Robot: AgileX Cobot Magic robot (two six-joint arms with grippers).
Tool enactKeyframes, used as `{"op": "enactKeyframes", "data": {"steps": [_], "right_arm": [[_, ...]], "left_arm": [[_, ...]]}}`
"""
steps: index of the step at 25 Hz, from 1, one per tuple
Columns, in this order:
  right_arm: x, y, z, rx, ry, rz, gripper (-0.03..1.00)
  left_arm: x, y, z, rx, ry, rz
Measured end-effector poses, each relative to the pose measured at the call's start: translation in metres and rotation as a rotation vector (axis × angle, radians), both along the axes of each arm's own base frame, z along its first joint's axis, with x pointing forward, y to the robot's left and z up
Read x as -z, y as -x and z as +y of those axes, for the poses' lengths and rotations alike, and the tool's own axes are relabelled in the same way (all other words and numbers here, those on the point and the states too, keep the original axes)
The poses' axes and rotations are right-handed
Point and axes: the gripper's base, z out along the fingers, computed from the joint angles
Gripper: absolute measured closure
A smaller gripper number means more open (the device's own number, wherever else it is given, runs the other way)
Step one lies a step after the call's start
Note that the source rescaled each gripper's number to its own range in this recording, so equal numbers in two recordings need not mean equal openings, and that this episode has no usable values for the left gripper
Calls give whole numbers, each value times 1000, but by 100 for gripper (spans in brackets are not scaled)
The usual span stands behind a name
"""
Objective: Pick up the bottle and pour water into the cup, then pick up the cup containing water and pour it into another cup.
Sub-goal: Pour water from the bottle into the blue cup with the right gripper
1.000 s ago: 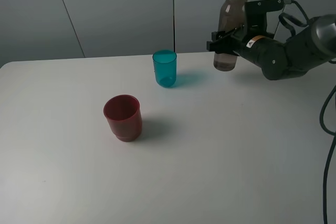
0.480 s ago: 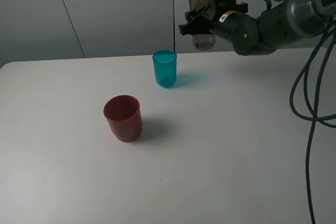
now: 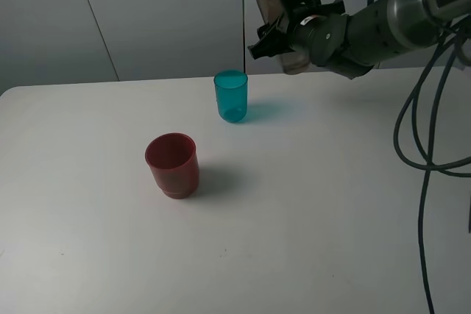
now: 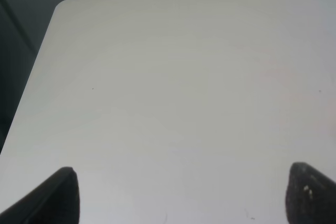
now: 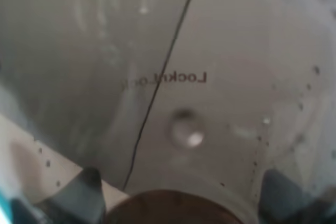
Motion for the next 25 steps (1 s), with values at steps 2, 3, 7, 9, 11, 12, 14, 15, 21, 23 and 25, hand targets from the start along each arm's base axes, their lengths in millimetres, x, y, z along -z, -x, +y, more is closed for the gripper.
{"op": "enactKeyframes", "data": {"steps": [2, 3, 7, 9, 11, 12, 14, 15, 21, 23, 25], "right_arm": [[2, -1, 4, -10, 10, -2, 93], [5, -2, 7, -15, 13, 1, 93], [21, -9, 14, -33, -5, 23, 93], [28, -11, 17, -50, 2, 34, 93], [33, -13, 17, -61, 15, 37, 93], [36, -14, 16, -66, 25, 38, 93], [39, -15, 14, -77, 44, 38, 93], [42, -17, 12, -82, 57, 38, 93], [44, -25, -2, -122, 173, 4, 93], [42, -27, -4, -139, 225, -17, 93], [42, -28, -5, -154, 282, -32, 93]], "left_arm": [[0, 0, 0, 0, 0, 0], [0, 0, 0, 0, 0, 0], [0, 0, 0, 0, 0, 0], [0, 0, 0, 0, 0, 0], [0, 0, 0, 0, 0, 0], [0, 0, 0, 0, 0, 0], [0, 0, 0, 0, 0, 0], [0, 0, 0, 0, 0, 0], [0, 0, 0, 0, 0, 0], [0, 0, 0, 0, 0, 0], [0, 0, 0, 0, 0, 0]]}}
